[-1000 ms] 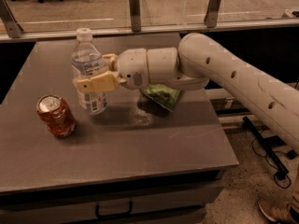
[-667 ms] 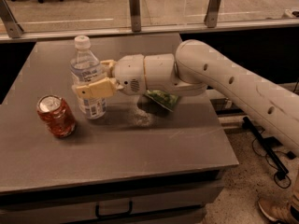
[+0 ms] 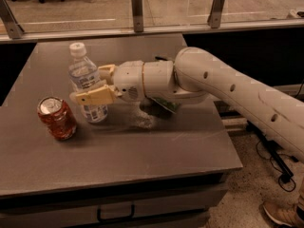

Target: Move blue plastic bottle near coke can

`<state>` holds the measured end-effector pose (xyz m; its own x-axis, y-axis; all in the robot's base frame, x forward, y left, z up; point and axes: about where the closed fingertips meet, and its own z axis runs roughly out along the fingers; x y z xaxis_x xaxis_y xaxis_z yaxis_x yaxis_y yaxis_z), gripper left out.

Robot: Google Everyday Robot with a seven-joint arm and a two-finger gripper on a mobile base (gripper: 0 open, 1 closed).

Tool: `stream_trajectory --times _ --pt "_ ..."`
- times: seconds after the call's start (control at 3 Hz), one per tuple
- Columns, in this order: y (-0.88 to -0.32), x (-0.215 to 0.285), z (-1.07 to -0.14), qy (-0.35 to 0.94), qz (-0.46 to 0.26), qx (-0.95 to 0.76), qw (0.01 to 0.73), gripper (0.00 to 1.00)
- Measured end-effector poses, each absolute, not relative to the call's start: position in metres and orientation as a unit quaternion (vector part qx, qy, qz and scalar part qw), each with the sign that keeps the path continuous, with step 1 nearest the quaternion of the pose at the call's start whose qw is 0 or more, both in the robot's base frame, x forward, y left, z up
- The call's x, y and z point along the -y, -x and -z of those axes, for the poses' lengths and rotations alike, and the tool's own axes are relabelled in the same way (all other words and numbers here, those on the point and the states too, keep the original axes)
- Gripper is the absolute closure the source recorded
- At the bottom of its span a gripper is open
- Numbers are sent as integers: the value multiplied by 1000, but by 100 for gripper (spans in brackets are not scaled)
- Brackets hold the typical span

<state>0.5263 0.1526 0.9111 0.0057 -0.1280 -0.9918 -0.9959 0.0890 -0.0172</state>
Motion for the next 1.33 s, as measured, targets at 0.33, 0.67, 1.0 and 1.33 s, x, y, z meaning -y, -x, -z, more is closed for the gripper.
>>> stream_trajectory --times 0.33,0.67,1.0,1.33 --pt "-529 -149 -911 509 -430 -557 496 0" --pt "-529 -138 -912 504 -423 -566 497 0" --pt "-525 -111 -916 496 -413 -581 496 0" --pt "-525 -61 -918 477 -368 -622 500 0"
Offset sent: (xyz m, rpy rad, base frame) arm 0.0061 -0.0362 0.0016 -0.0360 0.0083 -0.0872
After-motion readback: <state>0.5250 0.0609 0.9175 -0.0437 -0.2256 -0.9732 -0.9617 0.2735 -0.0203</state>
